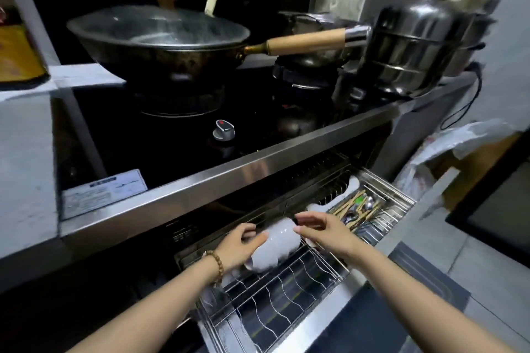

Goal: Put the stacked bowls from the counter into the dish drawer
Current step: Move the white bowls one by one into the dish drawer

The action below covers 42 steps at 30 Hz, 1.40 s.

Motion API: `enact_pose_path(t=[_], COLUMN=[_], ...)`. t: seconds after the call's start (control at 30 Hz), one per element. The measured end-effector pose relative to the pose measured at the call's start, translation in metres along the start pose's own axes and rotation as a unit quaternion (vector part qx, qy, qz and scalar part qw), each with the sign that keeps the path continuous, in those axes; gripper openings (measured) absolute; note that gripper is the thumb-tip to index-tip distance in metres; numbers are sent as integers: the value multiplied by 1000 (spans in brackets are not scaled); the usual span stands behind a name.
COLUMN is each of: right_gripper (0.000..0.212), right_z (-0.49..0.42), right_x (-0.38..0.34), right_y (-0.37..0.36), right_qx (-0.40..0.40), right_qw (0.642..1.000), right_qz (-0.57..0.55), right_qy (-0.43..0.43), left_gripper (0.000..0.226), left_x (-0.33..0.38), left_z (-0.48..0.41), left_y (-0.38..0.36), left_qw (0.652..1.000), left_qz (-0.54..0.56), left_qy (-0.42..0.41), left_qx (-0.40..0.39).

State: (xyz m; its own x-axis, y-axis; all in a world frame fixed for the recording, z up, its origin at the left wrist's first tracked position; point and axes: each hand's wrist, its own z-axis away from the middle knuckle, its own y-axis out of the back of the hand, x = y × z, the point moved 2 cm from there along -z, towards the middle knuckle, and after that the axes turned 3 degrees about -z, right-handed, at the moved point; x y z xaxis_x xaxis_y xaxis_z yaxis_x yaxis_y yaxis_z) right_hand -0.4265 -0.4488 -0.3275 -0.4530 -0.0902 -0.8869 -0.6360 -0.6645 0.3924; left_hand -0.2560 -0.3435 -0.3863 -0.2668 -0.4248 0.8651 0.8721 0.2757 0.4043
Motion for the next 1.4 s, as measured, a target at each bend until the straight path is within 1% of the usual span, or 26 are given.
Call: enact_pose_path(t=[0.17, 0.2, 0.27, 0.37, 0.47, 0.53, 0.63, 0.8, 0.9, 0.97, 1.07, 1.1, 1.27, 1.33, 1.4], right_gripper=[42, 44, 46, 47, 51, 58, 76, 82, 82, 77, 63, 61, 68, 69, 61], right_z=[53, 62, 78, 96, 110, 119, 126, 126, 123, 120, 114, 111, 99, 93, 85], right_x=[-45, -58, -87, -130, -173, -201, -240, -301, -333, -354, -380, -387, -411, -418, -425], right_y=[22, 27, 33, 36, 29, 19, 1, -41, -71, -92, -124, -135, -179, -194, -209], right_qx=[19, 24, 30, 29, 19, 1, -19, -68, -85, -101, -125, -134, -161, -170, -172], right_qw=[996, 995, 990, 980, 969, 963, 955, 937, 926, 918, 909, 907, 899, 896, 896], right_qz=[-31, -28, -20, -29, -20, -23, -17, -14, 1, 12, 18, 17, 8, 6, 7], right_qy=[78, 97, 133, 194, 244, 267, 296, 344, 368, 384, 398, 399, 406, 409, 409], left_gripper=[41, 41, 47, 55, 61, 65, 65, 56, 57, 56, 44, 43, 49, 58, 69], left_x=[53, 65, 88, 118, 144, 160, 177, 182, 178, 174, 161, 155, 124, 111, 99], left_z=[52, 63, 87, 123, 157, 182, 214, 261, 284, 298, 313, 317, 322, 320, 315], left_y=[23, 31, 51, 86, 125, 155, 201, 269, 306, 328, 362, 372, 414, 426, 436], left_qw=[994, 990, 981, 964, 950, 939, 923, 898, 886, 878, 866, 863, 864, 869, 875], left_qz=[13, 14, 8, -2, -13, -36, -67, -83, -86, -93, -105, -106, -85, -63, -45], left_qy=[-112, -140, -195, -260, -295, -316, -334, -347, -336, -327, -313, -305, -259, -233, -203], left_qx=[-10, -8, 5, 52, 100, 130, 179, 258, 309, 337, 375, 387, 423, 432, 438])
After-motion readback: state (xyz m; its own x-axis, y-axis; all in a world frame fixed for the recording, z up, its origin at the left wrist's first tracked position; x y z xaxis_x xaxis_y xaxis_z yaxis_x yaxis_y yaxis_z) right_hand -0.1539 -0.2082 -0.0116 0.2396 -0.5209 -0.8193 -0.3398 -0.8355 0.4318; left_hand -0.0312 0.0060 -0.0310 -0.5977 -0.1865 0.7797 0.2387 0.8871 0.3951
